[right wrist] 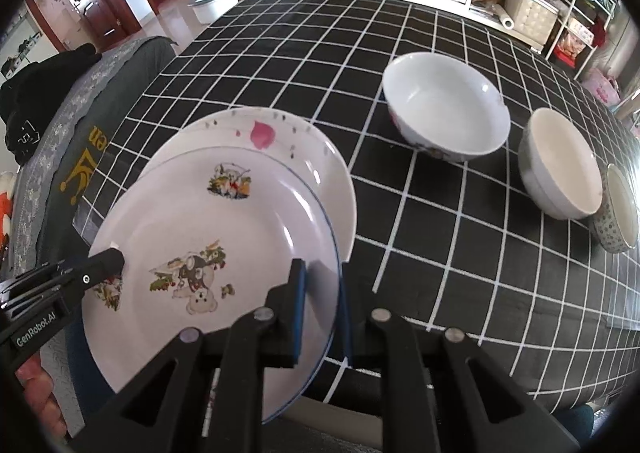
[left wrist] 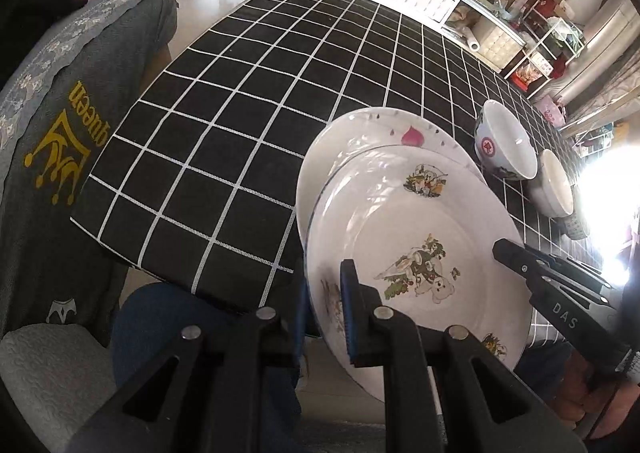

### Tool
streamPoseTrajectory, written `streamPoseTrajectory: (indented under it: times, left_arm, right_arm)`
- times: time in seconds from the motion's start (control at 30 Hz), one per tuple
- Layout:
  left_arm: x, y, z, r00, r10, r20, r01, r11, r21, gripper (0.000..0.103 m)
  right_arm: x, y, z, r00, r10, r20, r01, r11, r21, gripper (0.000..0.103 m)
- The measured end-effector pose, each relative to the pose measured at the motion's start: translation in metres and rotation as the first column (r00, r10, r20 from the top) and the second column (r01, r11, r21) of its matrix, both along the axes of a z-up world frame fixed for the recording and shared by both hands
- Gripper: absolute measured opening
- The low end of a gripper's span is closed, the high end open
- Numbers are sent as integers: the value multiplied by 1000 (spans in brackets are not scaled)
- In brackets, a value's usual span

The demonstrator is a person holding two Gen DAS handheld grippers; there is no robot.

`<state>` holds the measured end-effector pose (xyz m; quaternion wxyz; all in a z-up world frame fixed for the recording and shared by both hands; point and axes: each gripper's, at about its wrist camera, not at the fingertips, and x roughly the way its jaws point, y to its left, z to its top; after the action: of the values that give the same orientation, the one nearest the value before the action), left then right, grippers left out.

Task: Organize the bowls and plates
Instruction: 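Lower the cartoon-print plate onto the pink-petal plate with the left tool, then open the left tool and withdraw it from the stack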

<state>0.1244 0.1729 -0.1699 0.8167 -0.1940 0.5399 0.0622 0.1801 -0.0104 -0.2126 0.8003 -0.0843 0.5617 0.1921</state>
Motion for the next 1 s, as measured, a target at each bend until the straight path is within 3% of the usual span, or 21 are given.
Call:
streamPoseTrajectory:
  times: [0.27, 0.4, 0.73, 1.0]
  left_arm:
    - [8, 1, -5, 1000, -15, -11, 15, 1000, -3, 13]
    - [12, -3, -4, 999, -25, -27, 27, 999, 48, 13]
    - [19, -2, -3, 998, -38, -41, 41, 996, 85, 13]
    - [18, -4, 0, 998, -47, -32, 49, 995, 84, 13]
  right_arm:
    - [3, 7, -4, 1000, 4, 14, -4, 999, -40, 20]
    - [6, 9, -4, 1000, 12, 23, -11, 998, -55, 20]
    - [10, 15, -6, 998, 18, 55, -13, 995, -97, 20]
    - [11, 11, -3, 999, 10, 37, -8, 999, -51, 20]
